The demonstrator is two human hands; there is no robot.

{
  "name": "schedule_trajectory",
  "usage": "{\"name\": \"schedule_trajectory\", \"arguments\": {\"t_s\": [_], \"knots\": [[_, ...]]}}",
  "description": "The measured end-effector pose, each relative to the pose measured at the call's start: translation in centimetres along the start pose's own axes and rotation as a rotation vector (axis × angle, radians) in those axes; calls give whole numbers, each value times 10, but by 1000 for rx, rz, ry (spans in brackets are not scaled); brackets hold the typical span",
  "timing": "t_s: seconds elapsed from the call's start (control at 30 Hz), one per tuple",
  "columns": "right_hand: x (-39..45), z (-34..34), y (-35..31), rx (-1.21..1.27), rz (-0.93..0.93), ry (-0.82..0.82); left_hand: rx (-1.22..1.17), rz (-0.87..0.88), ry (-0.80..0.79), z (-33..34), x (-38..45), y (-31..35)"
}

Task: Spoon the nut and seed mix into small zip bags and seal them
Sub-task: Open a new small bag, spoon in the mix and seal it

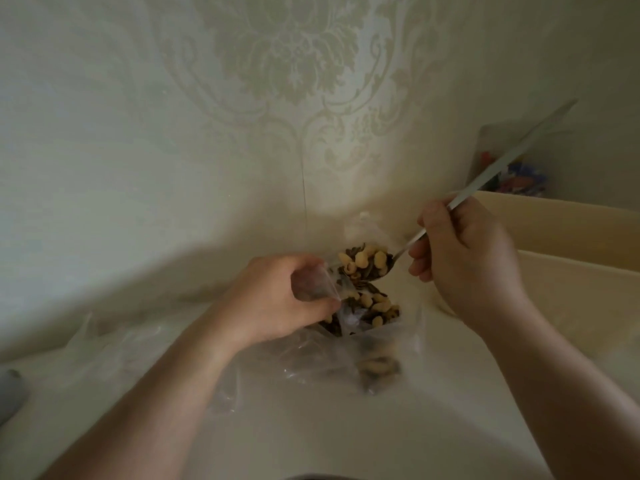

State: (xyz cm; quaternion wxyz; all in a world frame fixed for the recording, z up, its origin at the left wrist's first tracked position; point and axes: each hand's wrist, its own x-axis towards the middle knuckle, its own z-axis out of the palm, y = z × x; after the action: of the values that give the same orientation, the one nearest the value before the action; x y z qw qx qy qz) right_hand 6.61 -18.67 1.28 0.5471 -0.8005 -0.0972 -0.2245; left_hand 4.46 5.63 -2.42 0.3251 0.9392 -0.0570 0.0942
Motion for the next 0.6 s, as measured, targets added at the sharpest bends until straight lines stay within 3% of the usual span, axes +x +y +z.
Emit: {"name": "schedule_trajectory", "arguments": {"t_s": [0.27,0.6], "knots": [[-9,1,-3,-23,-68,-45,-239,-74,36,20,0,7],[-8,4,1,43,5,-14,53,22,131,29,-7,17]]}}
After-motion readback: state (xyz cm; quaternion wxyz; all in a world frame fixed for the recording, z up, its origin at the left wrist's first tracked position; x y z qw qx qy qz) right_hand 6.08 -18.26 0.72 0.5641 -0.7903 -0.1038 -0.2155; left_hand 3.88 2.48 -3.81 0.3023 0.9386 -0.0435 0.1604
